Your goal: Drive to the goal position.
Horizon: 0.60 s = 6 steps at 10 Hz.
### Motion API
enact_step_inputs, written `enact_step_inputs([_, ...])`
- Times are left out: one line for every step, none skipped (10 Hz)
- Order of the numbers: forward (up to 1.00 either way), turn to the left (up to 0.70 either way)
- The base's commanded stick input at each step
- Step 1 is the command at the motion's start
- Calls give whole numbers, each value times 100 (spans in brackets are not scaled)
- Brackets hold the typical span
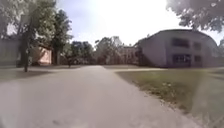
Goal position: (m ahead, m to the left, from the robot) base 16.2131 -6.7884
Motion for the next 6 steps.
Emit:
enact_step_inputs([70,0])
enact_step_inputs([70,0])
enact_step_inputs([70,0])
enact_step_inputs([70,0])
enact_step_inputs([70,0])
enact_step_inputs([70,0])
